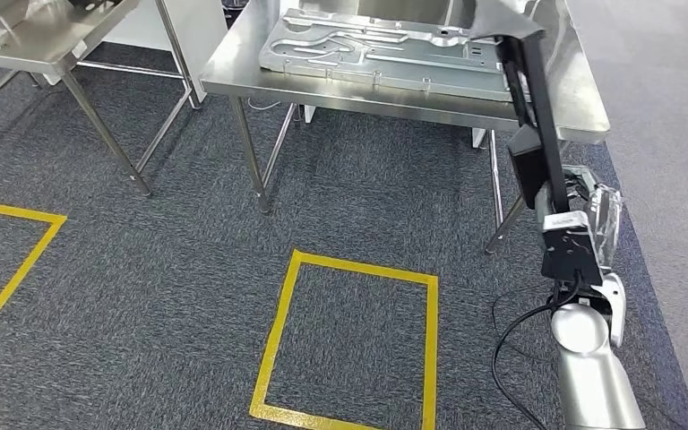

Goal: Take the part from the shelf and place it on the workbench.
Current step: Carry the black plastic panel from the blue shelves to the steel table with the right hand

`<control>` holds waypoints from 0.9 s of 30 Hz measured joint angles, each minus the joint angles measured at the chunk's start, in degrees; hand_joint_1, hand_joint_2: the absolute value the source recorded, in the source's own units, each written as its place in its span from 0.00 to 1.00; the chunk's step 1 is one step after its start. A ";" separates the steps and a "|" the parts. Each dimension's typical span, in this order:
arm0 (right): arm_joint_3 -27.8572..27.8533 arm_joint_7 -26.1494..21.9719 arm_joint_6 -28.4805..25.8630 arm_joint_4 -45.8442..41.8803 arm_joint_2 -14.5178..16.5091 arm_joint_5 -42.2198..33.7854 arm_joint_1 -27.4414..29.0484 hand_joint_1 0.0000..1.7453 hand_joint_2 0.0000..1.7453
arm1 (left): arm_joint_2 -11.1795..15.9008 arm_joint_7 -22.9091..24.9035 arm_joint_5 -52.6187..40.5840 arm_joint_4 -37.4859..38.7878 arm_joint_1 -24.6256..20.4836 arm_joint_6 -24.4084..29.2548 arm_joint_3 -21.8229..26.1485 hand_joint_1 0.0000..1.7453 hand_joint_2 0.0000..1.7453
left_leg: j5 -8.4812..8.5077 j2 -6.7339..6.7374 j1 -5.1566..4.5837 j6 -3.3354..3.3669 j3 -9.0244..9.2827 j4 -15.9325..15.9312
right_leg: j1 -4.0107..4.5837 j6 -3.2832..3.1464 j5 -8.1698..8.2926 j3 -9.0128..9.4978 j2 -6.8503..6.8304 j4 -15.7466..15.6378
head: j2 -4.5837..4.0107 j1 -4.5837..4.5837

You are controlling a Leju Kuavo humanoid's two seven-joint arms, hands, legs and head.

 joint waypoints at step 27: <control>3.18 8.99 12.74 20.26 -2.08 8.19 -22.68 1.00 1.00 | 0.28 0.69 -1.66 0.02 -0.14 -2.01 -0.03 0.00 0.00 | 3.03 0.02 -0.33 0.69 -3.29 -0.51 | 0.58 -0.86 -5.93 -0.13 0.14 5.25 | 0.01 0.11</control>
